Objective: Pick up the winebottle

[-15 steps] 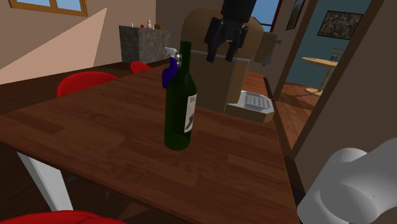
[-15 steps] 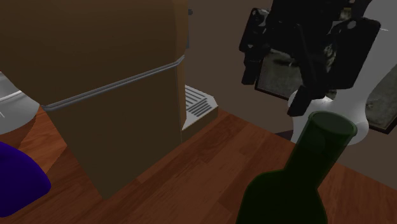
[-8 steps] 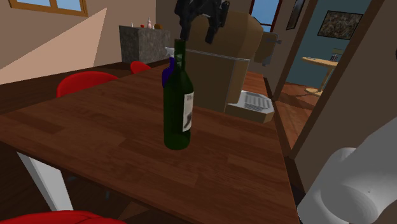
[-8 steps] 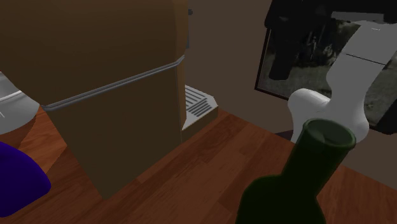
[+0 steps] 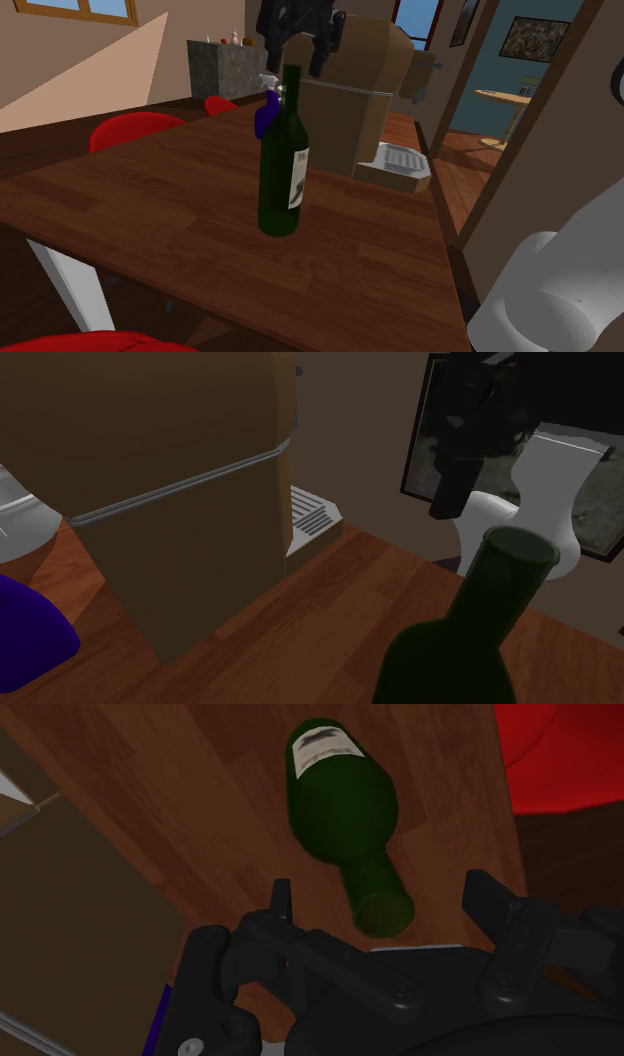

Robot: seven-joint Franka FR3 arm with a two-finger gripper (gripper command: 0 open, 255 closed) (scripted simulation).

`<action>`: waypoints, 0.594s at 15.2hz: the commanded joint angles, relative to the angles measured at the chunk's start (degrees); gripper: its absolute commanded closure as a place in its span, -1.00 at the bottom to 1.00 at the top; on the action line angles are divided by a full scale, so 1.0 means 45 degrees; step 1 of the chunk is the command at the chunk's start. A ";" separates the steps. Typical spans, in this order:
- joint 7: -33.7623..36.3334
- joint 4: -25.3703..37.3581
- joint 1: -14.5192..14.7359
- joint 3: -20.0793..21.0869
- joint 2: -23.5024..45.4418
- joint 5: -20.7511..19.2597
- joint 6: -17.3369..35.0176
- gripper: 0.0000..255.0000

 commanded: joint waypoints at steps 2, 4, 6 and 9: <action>-0.0077 -0.0732 0.0012 -0.0054 -0.0277 0.0104 0.0479 -1.00; -0.0081 -0.0705 0.0009 -0.0058 -0.0271 0.0103 0.0457 1.00; -0.0076 -0.0694 0.0010 -0.0053 -0.0263 0.0100 0.0454 1.00; -0.0078 -0.0704 0.0010 -0.0055 -0.0268 0.0101 0.0459 1.00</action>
